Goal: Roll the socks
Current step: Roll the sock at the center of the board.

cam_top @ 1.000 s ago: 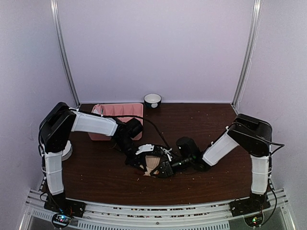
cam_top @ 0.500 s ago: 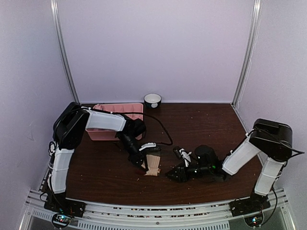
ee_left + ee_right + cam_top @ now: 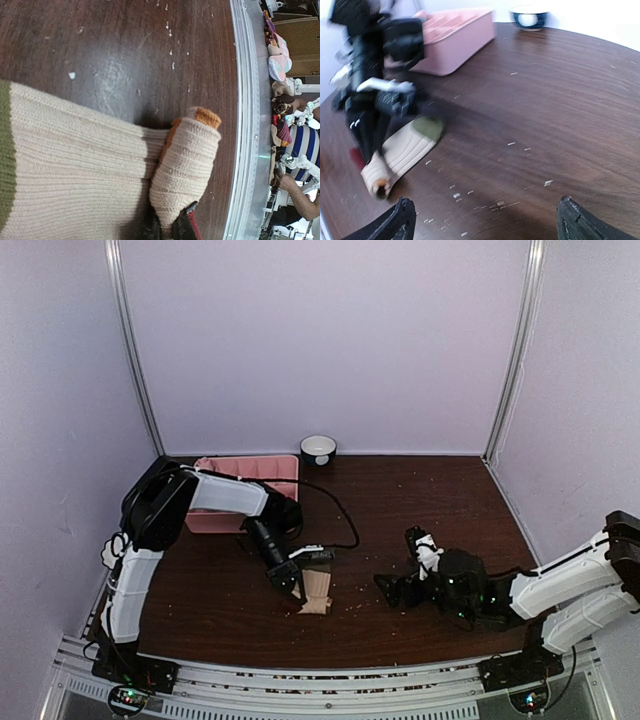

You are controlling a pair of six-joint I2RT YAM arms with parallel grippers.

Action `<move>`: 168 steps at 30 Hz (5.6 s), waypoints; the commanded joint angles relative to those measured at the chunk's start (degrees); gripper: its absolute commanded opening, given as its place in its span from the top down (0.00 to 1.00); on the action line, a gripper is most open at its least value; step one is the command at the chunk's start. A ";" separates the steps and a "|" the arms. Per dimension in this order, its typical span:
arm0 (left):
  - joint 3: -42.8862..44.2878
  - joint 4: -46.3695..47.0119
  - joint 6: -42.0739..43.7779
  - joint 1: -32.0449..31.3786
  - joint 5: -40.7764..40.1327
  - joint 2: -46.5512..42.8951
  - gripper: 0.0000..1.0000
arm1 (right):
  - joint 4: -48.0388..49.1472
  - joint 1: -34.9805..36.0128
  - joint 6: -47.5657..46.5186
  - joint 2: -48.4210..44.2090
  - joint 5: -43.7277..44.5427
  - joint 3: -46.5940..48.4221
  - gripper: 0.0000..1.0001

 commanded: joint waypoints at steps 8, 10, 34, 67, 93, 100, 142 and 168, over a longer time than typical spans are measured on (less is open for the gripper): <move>1.00 -3.22 -0.04 -0.40 -8.57 7.25 1.00 | 1.82 17.76 -40.21 14.72 -1.26 10.48 0.31; 2.06 -4.36 0.11 -0.07 -8.53 8.37 1.00 | -1.01 17.87 -43.68 17.76 -1.98 14.22 0.39; 4.75 -8.02 4.95 0.18 -1.88 10.70 1.00 | -8.91 14.34 -52.03 35.15 -5.21 29.28 0.85; -24.08 25.24 6.84 -0.84 -10.47 -27.57 0.04 | -26.63 -1.83 -6.91 43.74 -50.58 36.58 1.00; -18.88 25.28 2.53 1.06 -17.03 -20.97 0.41 | -13.55 -4.59 7.67 43.81 -46.92 25.98 1.00; -13.82 24.67 1.61 -0.49 -20.49 -13.28 0.41 | -16.17 -1.88 6.10 41.19 -43.16 24.22 1.00; -1.96 26.30 -2.89 -0.57 -13.42 -14.07 0.02 | -41.70 9.70 4.50 39.78 -27.92 29.90 1.00; -13.47 21.19 -7.13 18.09 -25.21 -35.03 0.02 | -41.10 -2.46 4.70 46.71 -53.17 31.88 1.00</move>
